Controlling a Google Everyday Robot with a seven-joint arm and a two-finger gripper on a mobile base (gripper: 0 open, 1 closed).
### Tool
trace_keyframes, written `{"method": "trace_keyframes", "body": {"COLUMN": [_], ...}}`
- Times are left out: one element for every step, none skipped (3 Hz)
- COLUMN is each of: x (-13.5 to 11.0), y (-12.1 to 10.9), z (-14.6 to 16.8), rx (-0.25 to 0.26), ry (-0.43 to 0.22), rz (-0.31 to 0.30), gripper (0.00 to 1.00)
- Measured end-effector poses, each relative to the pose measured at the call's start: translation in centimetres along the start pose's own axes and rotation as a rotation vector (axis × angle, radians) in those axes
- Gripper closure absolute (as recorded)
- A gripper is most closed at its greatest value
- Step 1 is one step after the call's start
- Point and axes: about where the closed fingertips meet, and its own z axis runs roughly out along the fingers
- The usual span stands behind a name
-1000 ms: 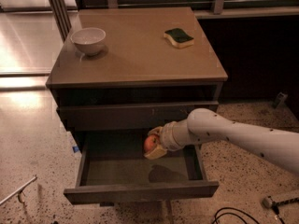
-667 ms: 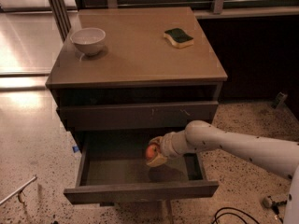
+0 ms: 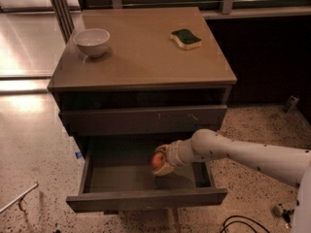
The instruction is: Place apple into middle drawer
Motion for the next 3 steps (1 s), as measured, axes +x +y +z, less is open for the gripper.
{"method": "trace_keyframes", "body": {"x": [2.1,4.2,5.9], "y": [0.2,0.2,-0.2], "z": [1.9,4.1,6.0], "rx": [0.002,-0.013,-0.029], "ry": [0.007,0.0,-0.009], "rz": [-0.05,-0.072,-0.071], "gripper": [1.0,1.0,1.0]}}
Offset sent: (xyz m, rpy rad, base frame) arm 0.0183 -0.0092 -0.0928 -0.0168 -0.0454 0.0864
